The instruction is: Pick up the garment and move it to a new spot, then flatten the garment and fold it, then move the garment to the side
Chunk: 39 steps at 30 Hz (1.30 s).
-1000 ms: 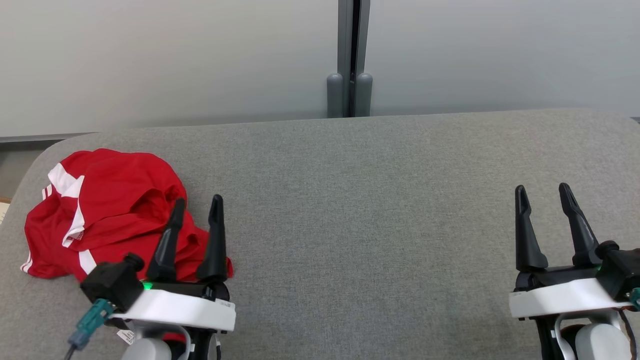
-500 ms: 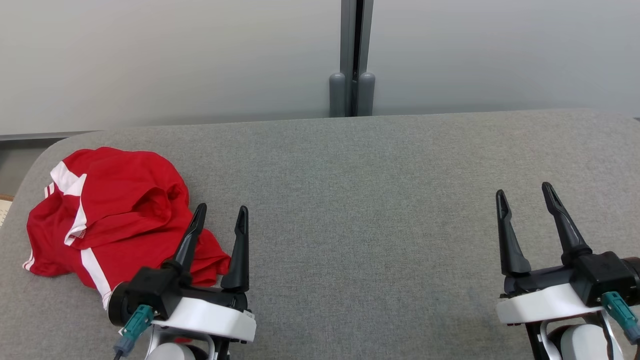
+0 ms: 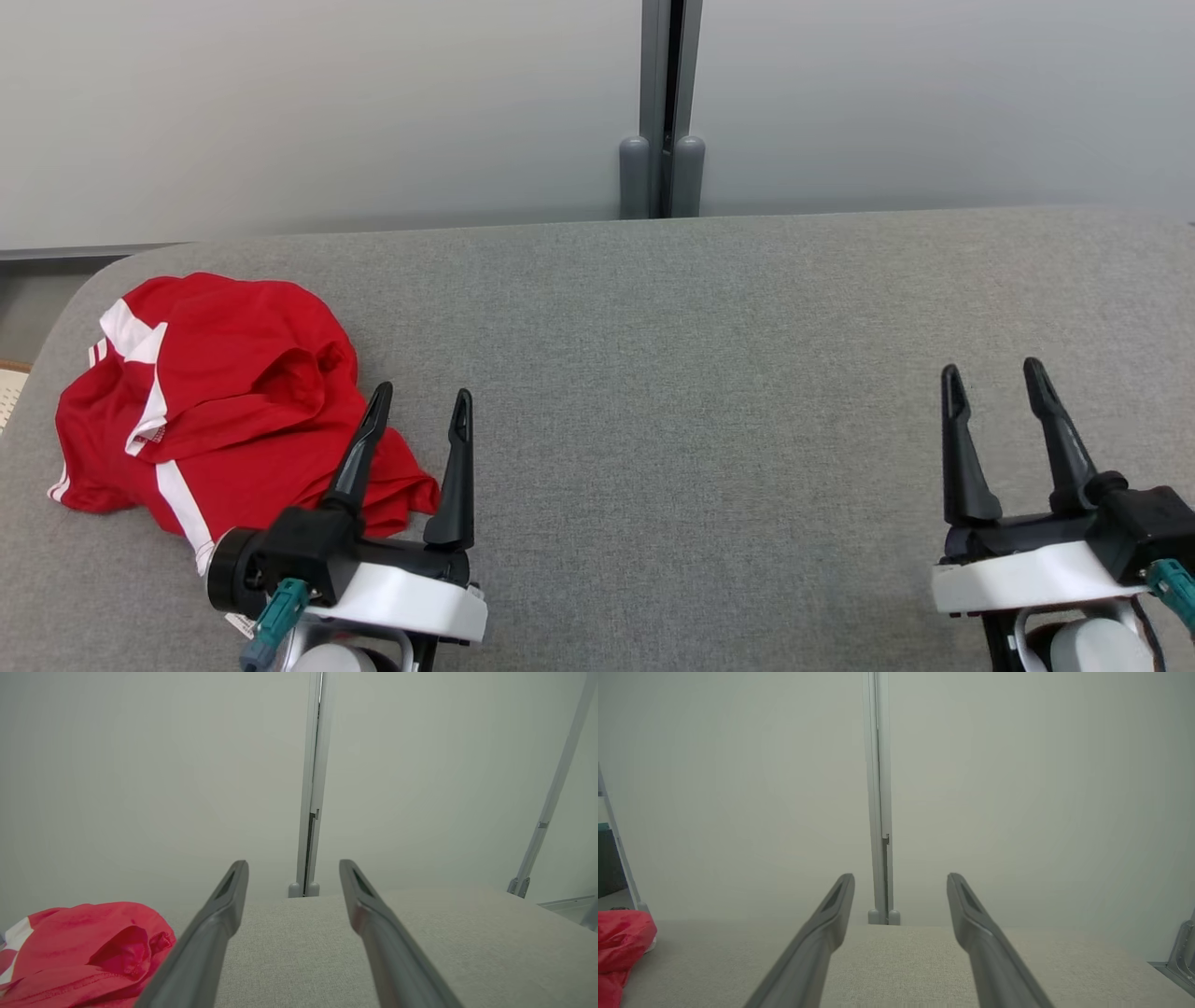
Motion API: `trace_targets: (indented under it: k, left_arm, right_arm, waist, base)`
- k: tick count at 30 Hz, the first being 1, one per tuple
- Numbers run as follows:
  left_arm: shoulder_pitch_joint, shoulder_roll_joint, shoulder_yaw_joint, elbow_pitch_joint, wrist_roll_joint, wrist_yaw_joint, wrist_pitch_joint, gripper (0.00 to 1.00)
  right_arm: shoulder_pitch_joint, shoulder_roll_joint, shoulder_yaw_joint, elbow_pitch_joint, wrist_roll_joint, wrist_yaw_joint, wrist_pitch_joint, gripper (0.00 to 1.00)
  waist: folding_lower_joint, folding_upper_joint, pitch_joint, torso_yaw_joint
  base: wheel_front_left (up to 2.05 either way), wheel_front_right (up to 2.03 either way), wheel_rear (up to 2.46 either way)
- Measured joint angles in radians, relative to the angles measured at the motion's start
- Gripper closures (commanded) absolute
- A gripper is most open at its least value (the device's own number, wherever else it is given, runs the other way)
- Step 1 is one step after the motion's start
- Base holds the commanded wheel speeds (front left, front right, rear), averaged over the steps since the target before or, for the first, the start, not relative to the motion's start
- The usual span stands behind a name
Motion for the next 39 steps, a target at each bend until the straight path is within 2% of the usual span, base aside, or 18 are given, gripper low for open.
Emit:
trace_targets:
  k: [9,16,30,39]
  left_arm:
    - [0.001,0.001,-0.002,0.050,-0.015,0.006,-0.015,0.00]
    - [0.000,0.001,-0.011,0.107,-0.004,0.017,-0.025,0.00]
    - [-0.002,0.001,-0.017,0.110,-0.004,0.017,-0.025,0.00]
    - [0.001,0.001,-0.015,0.110,-0.006,0.020,-0.025,0.00]
  right_arm:
    - [0.009,0.000,0.027,0.059,0.146,0.001,-0.015,0.00]
    - [0.005,0.001,0.046,0.079,0.174,0.001,-0.025,0.00]
    - [0.004,0.001,0.038,0.091,0.180,0.001,-0.027,0.00]
    - [0.026,0.000,0.042,0.087,0.174,0.001,-0.027,0.00]
  waist:
    - [0.0000,0.0000,0.003,0.009]
    - [0.0000,0.0000,0.004,0.012]
    - [0.0000,0.0000,0.001,0.014]
    - [0.0000,0.0000,-0.007,0.096]
  base:
    - [0.00,0.00,0.00]
    - [0.00,0.00,0.00]
    - [0.00,0.00,0.00]
    - [0.00,0.00,0.00]
